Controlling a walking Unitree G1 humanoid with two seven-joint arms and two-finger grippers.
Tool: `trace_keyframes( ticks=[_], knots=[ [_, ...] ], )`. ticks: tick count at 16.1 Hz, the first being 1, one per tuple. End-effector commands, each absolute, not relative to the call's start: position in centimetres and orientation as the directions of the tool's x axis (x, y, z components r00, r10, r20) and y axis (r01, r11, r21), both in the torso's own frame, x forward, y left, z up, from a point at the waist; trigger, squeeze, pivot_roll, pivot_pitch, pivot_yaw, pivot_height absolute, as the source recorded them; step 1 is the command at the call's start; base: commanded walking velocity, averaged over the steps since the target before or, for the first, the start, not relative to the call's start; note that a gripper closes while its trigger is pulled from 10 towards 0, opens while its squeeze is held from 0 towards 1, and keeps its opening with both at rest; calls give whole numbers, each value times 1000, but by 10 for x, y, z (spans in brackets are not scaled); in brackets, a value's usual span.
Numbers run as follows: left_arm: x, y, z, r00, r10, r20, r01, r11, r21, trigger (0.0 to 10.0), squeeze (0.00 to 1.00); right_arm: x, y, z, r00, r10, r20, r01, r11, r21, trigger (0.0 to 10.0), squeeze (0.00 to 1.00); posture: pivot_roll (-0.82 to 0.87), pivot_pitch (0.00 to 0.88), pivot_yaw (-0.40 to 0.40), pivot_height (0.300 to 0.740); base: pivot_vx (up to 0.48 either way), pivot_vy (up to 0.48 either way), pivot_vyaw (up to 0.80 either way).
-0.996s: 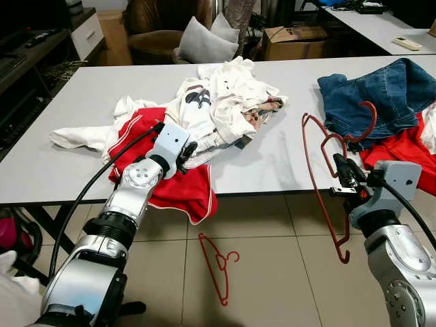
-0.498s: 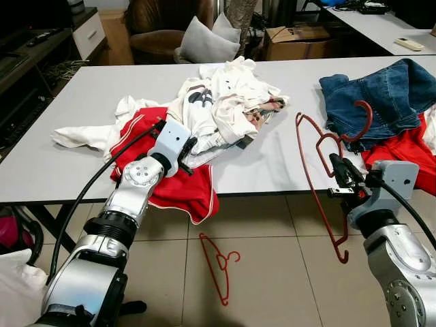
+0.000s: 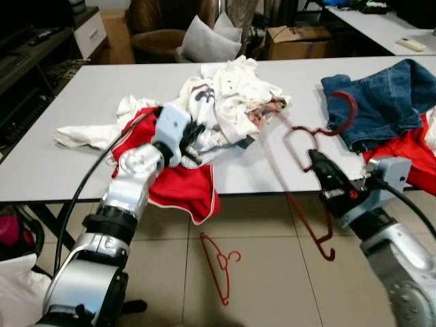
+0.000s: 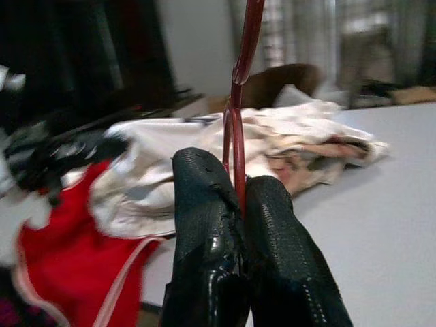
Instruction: Hang hanger
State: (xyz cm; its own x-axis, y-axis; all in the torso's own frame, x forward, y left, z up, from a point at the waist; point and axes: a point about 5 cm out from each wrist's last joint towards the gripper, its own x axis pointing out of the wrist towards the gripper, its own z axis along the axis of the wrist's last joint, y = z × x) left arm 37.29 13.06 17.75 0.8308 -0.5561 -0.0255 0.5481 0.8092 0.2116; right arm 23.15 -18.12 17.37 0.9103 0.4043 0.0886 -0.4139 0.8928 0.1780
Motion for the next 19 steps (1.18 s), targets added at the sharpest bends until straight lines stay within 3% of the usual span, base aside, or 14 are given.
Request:
trace_keyframes(
  ticks=[1, 4, 8, 12, 19],
  knots=[
    [376, 130, 197, 823, -567, 26, 552, 810, 201, 0, 0, 228, -180, 175, 892, 441, 96, -452, 872, 186, 10000, 0, -168, 0, 55, 740, 0, 0, 0],
    [379, 123, 258, 772, -607, 187, 586, 794, 159, 0, 0, 222, -179, 183, 820, 554, 143, -572, 794, 206, 10000, 0, -159, 0, 60, 740, 0, 0, 0],
    [364, 114, 280, 702, -695, 154, 649, 714, 265, 0, 0, 217, -178, 188, 779, 599, 185, -627, 747, 221, 10000, 0, -151, 0, 65, 740, 0, 0, 0],
    [366, 123, 266, 762, -645, 53, 575, 712, 404, 0, 0, 212, -180, 193, 755, 627, 190, -655, 728, 201, 10000, 0, -147, 0, 57, 740, 0, 0, 0],
    [374, 133, 250, 829, -559, -2, 491, 725, 483, 0, 0, 201, -188, 190, 750, 656, 85, -661, 740, 123, 10000, 0, -156, 0, 60, 740, 0, 0, 0]
  ],
)
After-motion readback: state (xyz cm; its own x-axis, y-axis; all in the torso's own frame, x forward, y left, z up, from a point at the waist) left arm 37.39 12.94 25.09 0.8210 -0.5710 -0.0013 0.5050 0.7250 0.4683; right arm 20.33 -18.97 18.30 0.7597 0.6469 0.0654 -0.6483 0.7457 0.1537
